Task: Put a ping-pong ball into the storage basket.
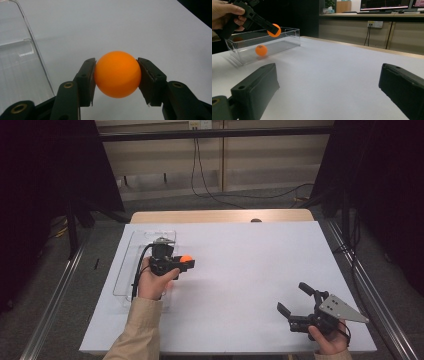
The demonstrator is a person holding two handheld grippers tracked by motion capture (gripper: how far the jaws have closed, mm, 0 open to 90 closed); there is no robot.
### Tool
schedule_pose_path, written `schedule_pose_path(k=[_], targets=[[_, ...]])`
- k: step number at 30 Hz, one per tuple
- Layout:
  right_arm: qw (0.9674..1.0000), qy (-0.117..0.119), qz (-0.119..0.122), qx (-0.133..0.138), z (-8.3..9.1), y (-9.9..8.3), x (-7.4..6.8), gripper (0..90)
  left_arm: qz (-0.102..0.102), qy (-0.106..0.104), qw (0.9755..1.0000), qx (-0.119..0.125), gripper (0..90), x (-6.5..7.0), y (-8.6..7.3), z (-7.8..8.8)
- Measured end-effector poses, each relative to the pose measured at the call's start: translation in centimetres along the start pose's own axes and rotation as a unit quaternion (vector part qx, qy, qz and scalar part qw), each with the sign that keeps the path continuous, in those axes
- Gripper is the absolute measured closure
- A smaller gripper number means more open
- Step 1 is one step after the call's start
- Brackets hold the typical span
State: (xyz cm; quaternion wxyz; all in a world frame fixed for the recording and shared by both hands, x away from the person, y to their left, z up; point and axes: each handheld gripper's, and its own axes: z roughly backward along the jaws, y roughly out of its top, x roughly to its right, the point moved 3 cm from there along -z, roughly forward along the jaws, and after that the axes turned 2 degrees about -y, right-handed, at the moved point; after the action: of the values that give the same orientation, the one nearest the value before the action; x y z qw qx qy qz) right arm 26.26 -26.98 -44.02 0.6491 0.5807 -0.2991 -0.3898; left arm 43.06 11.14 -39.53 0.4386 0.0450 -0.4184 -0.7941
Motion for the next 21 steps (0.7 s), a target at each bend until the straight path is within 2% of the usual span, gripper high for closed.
schedule_pose_path(k=[21], targets=[[1.0, 0.0, 0.0, 0.0, 0.0, 0.0, 0.01, 1.6, 0.006, 0.002, 1.0, 0.002, 50.9, -0.45, 0.13, 0.68]])
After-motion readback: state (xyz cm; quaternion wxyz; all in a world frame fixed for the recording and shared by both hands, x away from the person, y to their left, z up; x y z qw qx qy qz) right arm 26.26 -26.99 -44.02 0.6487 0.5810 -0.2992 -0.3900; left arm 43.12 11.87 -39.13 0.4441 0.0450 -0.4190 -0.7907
